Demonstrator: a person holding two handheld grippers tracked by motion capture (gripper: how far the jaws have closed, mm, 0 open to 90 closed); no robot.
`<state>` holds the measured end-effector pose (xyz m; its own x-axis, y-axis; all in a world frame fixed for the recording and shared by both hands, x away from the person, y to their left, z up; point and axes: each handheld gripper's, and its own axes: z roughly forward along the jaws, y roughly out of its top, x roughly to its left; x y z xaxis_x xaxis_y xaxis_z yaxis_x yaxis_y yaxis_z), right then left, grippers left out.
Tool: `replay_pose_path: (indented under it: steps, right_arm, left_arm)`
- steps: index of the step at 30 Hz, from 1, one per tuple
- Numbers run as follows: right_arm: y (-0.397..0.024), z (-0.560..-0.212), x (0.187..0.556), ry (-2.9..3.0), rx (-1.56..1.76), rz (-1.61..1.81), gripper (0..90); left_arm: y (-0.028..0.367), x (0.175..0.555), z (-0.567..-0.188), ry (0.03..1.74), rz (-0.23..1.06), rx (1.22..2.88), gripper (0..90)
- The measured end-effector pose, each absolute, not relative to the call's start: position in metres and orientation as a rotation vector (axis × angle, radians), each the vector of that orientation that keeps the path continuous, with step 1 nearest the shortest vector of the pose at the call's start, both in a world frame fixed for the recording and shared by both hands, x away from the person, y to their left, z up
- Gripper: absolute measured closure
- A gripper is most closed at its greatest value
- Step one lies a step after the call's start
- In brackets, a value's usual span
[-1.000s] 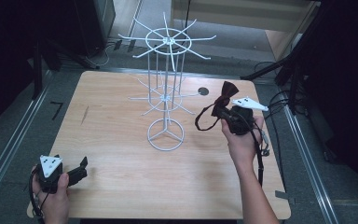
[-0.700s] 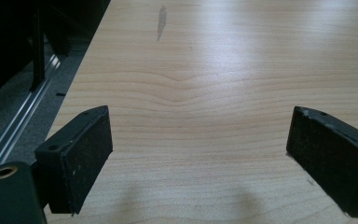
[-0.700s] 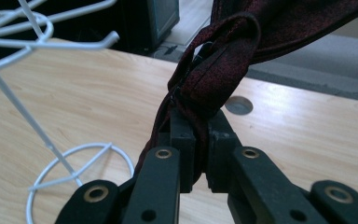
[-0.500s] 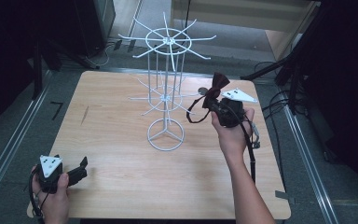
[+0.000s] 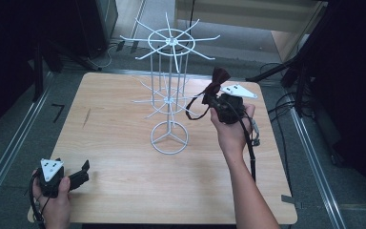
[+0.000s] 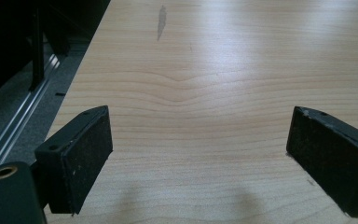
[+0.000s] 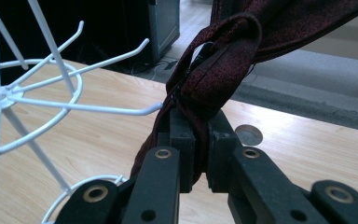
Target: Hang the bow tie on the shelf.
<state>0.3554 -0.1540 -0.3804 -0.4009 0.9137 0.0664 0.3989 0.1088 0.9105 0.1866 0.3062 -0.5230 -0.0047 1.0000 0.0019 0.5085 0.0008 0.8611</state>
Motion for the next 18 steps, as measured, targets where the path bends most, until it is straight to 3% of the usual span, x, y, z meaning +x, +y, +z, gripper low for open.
replay_pose_path:
  steps: [18]
  right_arm:
    - [-0.158, -0.369, 0.357, 1.8, 1.286, 1.276, 84.9]
  left_arm:
    - [0.307, 0.187, -0.523, 1.593, 0.909, 1.592, 7.5]
